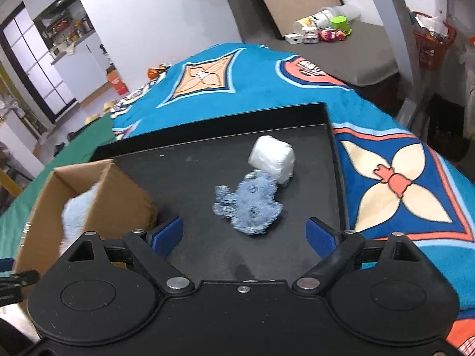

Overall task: Organize soft objects
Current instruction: 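Lower the right gripper onto the blue denim plush and close on it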

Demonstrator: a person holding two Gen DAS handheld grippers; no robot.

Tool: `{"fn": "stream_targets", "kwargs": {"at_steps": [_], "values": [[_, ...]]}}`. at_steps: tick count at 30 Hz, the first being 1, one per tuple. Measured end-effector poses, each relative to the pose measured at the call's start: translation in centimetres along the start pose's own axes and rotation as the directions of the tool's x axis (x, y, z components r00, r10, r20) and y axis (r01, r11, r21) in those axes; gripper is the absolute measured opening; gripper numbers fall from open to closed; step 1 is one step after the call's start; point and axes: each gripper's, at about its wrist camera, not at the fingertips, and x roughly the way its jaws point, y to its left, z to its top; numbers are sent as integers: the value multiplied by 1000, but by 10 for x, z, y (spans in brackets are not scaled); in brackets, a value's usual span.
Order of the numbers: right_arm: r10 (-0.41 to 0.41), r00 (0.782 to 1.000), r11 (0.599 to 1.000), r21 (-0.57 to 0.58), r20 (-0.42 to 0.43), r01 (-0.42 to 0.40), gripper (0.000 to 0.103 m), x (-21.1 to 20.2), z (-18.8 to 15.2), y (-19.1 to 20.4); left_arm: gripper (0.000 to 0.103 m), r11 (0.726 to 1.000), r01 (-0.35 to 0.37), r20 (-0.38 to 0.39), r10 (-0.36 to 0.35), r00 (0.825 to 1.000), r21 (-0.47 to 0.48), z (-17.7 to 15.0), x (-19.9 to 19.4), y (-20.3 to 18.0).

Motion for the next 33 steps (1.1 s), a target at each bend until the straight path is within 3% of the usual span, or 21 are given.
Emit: {"fn": "stream_targets", "kwargs": {"at_steps": [3,10,19,20,21,22,24,33], "values": [[-32,999,999,-12,1,32,89,7,1,-4,55,1000,-9,-13,9,1000,7,2,3,-3],[-9,1000,999,-32,-3,9,82,24,3,-6,55,1000,-28,-41,28,999,14,5,8,-6],[-32,999,998,-47,15,33,65,40,7,-7,55,999,-29,-43,30,999,19,5,8,-7],[-33,999,998,-52,15,33,58,42,7,-7,55,999,-27,-42,27,999,18,5,8,-7],[-33,999,998,-60,8,34,38,44,7,-7,55,1000,-26,-42,26,999,18,4,7,-6],[-34,999,997,-70,-12,33,28,47,5,-7,55,1000,-25,-41,26,999,19,4,7,-6],[-37,998,997,-72,-40,34,23,49,2,-8,55,1000,-23,-39,24,999,20,4,6,-7],[-6,1000,999,-37,-24,5,20,19,-1,-14,55,1000,-5,-16,5,1000,2,2,-1,-2]]}}
